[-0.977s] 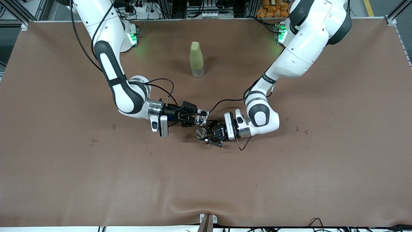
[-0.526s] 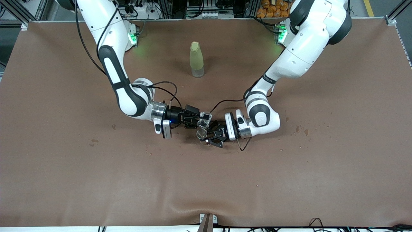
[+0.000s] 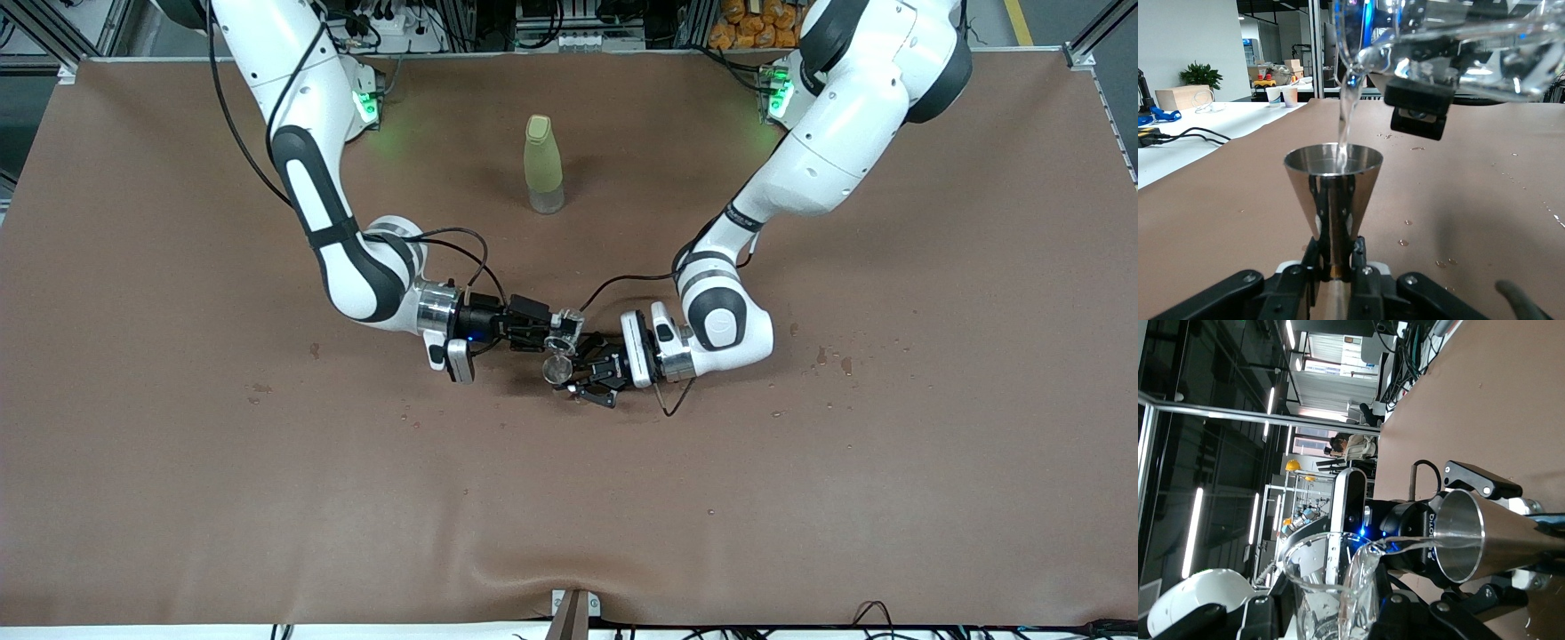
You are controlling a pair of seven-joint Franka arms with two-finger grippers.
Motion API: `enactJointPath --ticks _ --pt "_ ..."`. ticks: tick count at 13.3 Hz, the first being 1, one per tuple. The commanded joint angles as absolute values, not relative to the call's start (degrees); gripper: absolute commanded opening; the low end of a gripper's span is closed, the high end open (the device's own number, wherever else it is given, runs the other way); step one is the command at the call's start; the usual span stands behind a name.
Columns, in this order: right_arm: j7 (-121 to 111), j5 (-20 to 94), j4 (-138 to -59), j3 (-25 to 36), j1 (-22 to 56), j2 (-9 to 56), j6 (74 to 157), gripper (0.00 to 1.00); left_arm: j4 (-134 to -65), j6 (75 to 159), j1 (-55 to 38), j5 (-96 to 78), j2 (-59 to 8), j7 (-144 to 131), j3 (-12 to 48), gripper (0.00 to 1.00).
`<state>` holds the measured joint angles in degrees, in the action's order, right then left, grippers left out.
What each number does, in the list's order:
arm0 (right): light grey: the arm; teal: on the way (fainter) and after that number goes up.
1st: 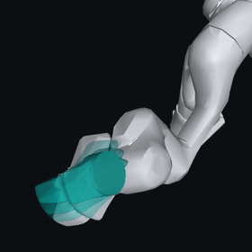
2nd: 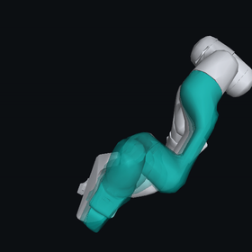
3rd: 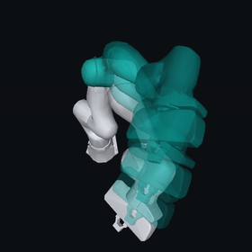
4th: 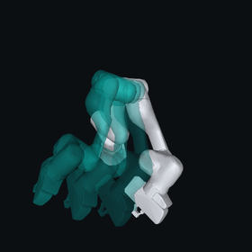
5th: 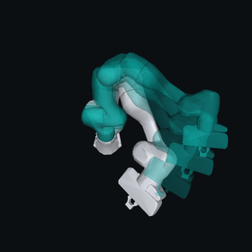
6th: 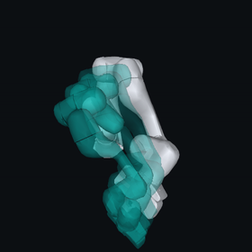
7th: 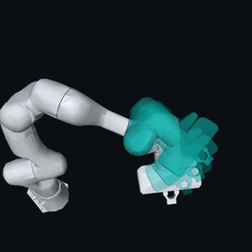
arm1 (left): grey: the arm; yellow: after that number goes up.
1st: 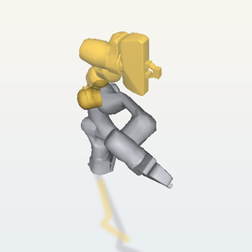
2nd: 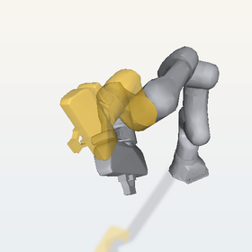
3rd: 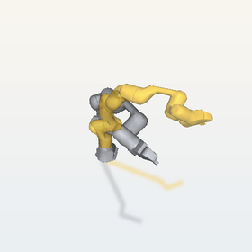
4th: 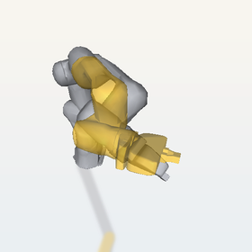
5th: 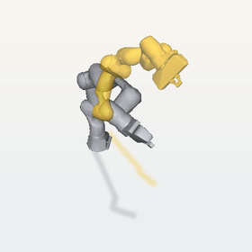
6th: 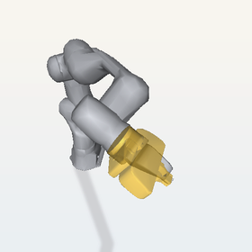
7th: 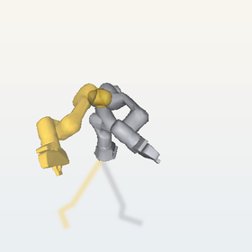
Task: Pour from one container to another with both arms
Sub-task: 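Pour liquid from the glass cup into the jigger with the right gripper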
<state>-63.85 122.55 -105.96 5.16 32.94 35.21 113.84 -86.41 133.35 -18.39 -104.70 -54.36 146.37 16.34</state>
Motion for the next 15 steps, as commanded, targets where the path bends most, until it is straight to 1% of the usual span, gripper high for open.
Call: enactJointPath --ticks 1,9,15 --pt "-60.65 124.45 -104.85 5.1 32.87 35.86 113.47 0.0 -86.84 134.03 -18.81 -106.79 -53.7 146.78 16.08 0.0" --pt "-51.61 129.19 -104.68 5.1 32.69 36.3 112.16 0.0 -86.75 134.03 -18.81 -106.79 -53.7 146.69 16.08 0.0" --pt "-44.12 129.64 -105.29 5.01 32.43 37.09 111.53 0.0 -86.75 134.03 -18.81 -106.79 -53.7 146.69 16.08 0.0"
